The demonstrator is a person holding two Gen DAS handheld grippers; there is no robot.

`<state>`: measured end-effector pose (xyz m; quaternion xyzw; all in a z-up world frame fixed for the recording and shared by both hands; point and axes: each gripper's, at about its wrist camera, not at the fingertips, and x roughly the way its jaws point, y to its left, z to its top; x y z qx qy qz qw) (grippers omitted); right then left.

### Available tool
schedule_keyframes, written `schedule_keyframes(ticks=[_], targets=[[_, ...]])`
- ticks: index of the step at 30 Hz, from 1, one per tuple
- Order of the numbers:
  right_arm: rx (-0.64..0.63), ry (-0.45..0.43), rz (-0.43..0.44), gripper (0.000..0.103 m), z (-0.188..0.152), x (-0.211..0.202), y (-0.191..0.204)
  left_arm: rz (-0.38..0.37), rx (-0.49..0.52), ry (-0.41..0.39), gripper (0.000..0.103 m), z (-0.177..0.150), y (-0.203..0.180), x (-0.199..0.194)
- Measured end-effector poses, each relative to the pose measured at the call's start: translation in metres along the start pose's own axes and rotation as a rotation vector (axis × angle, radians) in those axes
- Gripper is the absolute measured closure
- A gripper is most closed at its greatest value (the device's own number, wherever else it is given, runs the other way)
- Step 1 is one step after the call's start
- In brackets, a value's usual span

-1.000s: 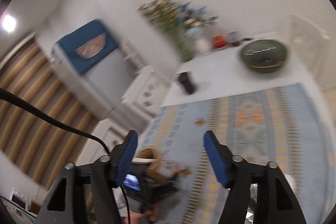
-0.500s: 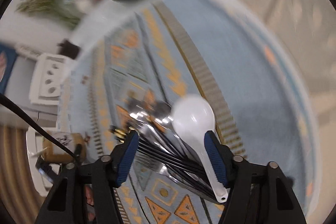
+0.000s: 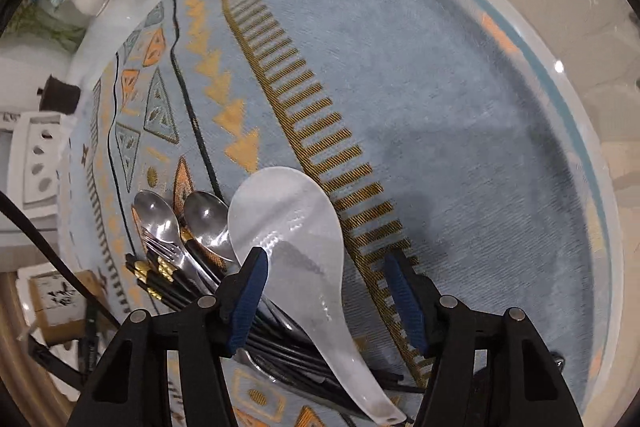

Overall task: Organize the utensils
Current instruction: 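Grasp the second white ceramic spoon from the pile with the right tool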

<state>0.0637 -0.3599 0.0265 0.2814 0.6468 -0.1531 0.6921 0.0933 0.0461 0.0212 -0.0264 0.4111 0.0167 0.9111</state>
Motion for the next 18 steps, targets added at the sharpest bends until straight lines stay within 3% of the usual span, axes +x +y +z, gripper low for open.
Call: schedule_keyframes(ticks=[3,5,6,8,10,18], targets=[[-0.059,-0.012,-0.089,0.045,-0.004,0.001,0.014,0.000,0.001,0.000,0.003,0.000,0.001,0.000],[-0.103,-0.035,-0.108,0.057,-0.007,-0.002,0.023,0.000,0.001,0.000,0.003,0.000,0.000,0.000],[-0.117,-0.037,-0.105,0.070,-0.009,-0.004,0.027,0.000,0.001,0.000,0.003,0.000,0.000,0.000],[-0.134,-0.032,-0.113,0.078,-0.011,-0.007,0.031,-0.001,0.001,0.000,0.003,0.000,0.000,0.000],[-0.139,-0.019,-0.063,0.089,-0.014,-0.013,0.036,-0.001,0.002,0.000,0.003,0.000,0.000,-0.001],[-0.151,-0.013,-0.014,0.093,-0.027,-0.021,0.042,-0.001,0.002,0.000,0.003,-0.001,-0.002,0.000]])
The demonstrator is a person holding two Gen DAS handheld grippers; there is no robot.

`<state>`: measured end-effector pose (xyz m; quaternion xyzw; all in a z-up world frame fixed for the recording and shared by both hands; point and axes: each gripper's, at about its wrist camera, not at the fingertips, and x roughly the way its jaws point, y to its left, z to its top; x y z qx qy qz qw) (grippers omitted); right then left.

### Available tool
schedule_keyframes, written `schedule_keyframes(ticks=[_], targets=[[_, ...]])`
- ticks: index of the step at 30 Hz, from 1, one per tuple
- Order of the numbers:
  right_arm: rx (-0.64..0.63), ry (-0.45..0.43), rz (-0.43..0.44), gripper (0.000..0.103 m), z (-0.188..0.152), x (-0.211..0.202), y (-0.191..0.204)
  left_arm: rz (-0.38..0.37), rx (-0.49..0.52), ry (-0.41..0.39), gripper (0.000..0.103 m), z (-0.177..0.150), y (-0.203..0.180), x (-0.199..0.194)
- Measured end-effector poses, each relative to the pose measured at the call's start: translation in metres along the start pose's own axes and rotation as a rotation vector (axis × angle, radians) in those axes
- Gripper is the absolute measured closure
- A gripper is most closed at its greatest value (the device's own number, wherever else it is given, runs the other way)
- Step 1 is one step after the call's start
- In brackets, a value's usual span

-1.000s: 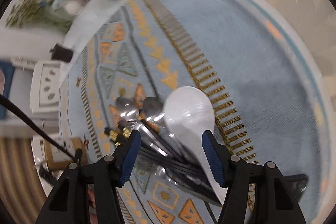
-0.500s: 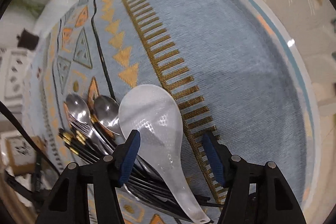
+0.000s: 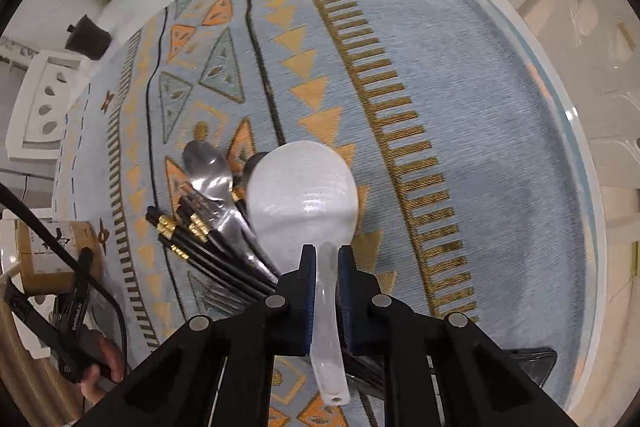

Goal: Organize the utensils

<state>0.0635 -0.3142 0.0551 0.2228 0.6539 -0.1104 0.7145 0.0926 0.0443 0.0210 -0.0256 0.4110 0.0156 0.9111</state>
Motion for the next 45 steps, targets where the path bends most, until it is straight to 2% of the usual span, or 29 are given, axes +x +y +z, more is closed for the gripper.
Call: schedule_keyframes(ticks=[2,6,8,10,12,15,17,19,21,25,31,45], targets=[[0.011,0.015,0.003,0.093,0.007,0.012,0.009,0.000,0.000,0.000,0.003,0.000,0.000,0.000],[0.058,0.037,0.087,0.089,0.011,0.015,-0.003,0.000,0.000,0.000,0.003,0.000,0.000,-0.001],[0.092,0.057,0.109,0.079,0.013,0.018,-0.010,0.000,0.000,0.000,0.003,0.000,-0.001,0.000],[0.130,0.056,0.129,0.044,0.016,0.025,-0.014,0.001,0.000,0.000,0.003,0.000,-0.001,0.000],[0.169,0.053,0.173,0.039,0.016,0.030,-0.018,0.001,0.000,0.000,0.003,0.000,-0.001,-0.001],[0.178,0.033,0.143,0.039,0.018,0.031,-0.010,0.005,0.000,0.000,0.002,0.000,-0.001,0.000],[0.155,0.030,0.071,0.043,0.018,0.031,-0.003,0.006,0.002,0.000,0.002,0.000,-0.001,-0.001],[0.089,0.009,-0.037,0.066,0.017,0.029,0.011,0.008,0.002,0.000,0.002,0.001,-0.001,-0.001],[0.095,0.000,0.009,0.087,0.015,0.026,0.015,0.011,0.002,0.001,0.002,0.001,-0.001,-0.002],[0.129,-0.010,0.029,0.097,0.008,0.017,0.012,0.010,0.002,0.001,0.002,0.002,-0.001,-0.002],[0.119,-0.025,0.031,0.098,-0.001,0.005,0.016,0.009,0.003,0.001,0.002,0.001,-0.001,-0.003],[0.078,-0.018,0.048,0.098,0.007,0.002,0.029,0.003,0.003,0.001,0.002,0.002,-0.001,-0.006]])
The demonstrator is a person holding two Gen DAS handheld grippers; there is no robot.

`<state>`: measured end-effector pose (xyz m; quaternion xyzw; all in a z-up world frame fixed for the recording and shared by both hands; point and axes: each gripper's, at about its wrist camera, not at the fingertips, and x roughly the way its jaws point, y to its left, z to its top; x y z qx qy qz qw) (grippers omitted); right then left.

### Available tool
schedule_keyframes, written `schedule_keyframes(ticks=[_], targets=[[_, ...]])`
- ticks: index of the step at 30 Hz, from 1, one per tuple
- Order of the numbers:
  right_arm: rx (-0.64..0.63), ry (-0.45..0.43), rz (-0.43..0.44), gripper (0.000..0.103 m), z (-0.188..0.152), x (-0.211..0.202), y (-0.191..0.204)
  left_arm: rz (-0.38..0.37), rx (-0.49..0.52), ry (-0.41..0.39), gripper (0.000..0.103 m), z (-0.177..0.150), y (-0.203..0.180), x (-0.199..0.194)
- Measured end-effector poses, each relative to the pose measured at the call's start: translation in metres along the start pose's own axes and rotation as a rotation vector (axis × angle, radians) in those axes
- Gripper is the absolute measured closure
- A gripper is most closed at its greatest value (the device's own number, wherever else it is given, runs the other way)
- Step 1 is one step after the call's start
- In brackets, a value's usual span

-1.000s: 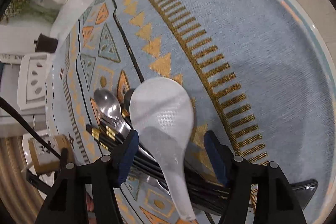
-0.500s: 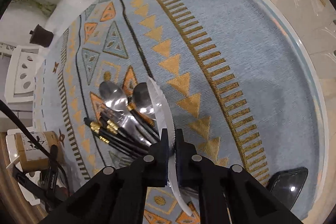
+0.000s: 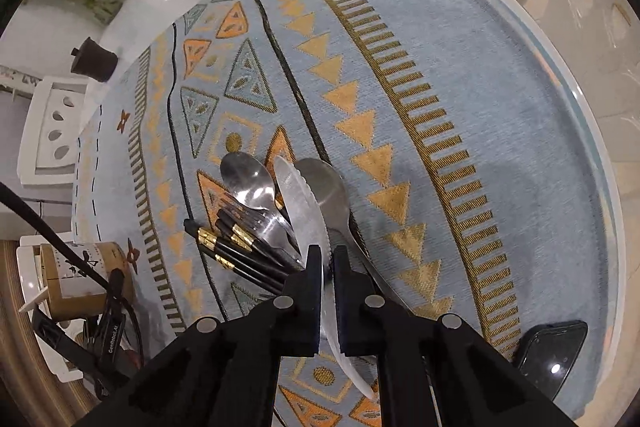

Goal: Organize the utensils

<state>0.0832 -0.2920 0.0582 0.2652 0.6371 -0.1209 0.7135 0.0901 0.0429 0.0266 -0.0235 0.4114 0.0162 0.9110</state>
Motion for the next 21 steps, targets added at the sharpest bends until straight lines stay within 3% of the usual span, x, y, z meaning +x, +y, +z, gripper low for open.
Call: schedule_keyframes(ticks=[13,21], targets=[[-0.099,0.088,-0.012,0.097,0.009,0.027,0.031,0.001,0.001,0.000,0.002,-0.001,-0.002,0.001],[-0.038,0.154,0.119,0.093,0.022,0.041,0.019,0.001,0.001,0.000,0.002,-0.001,-0.003,0.001]])
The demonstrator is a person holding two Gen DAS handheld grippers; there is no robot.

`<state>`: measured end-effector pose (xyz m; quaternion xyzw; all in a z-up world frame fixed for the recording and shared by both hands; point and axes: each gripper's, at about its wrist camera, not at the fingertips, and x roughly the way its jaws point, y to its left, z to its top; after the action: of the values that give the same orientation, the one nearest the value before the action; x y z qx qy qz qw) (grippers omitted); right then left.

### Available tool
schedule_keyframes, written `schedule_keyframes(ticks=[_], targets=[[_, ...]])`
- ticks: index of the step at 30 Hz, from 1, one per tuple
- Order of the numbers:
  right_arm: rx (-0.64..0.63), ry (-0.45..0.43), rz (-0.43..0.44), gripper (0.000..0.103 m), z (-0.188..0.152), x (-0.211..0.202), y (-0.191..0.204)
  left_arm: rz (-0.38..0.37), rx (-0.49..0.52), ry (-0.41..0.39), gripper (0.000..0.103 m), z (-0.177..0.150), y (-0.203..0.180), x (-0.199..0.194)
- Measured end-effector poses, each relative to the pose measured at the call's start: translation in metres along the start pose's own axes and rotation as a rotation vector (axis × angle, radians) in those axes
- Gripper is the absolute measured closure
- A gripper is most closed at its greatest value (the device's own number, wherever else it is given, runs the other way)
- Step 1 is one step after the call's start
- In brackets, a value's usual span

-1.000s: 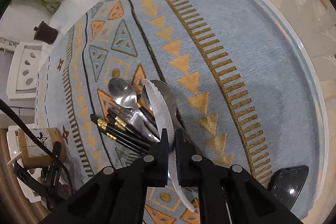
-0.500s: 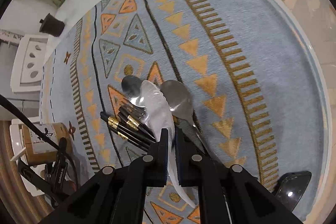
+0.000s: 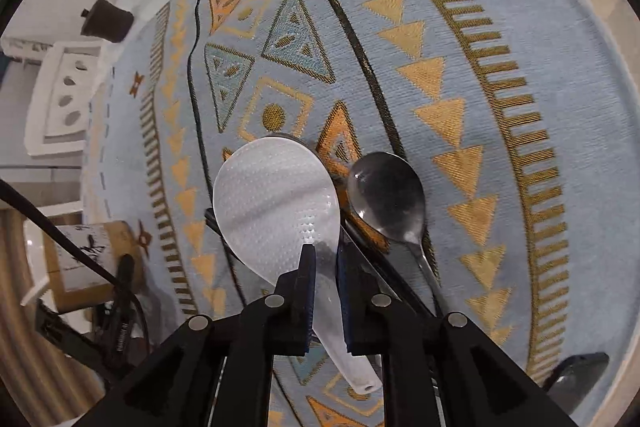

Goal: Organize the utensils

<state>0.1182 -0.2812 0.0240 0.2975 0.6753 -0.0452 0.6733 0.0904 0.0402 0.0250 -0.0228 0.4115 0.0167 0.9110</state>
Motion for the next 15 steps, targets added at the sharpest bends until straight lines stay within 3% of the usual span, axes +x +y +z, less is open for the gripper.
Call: schedule_keyframes(ticks=[8,11,13,15], targets=[[0.061,0.044,0.081,0.090,0.004,0.004,-0.005,0.001,0.000,0.000,0.002,0.000,0.000,0.000],[0.086,0.039,0.143,0.082,0.004,0.000,-0.009,0.000,0.001,0.000,0.002,0.000,0.000,0.000],[0.060,0.016,0.165,0.061,0.006,-0.004,-0.003,0.000,0.001,0.000,0.002,0.000,0.000,0.000],[0.043,-0.016,0.197,0.047,0.007,-0.008,0.003,-0.001,0.001,0.000,0.002,0.000,0.001,0.000]])
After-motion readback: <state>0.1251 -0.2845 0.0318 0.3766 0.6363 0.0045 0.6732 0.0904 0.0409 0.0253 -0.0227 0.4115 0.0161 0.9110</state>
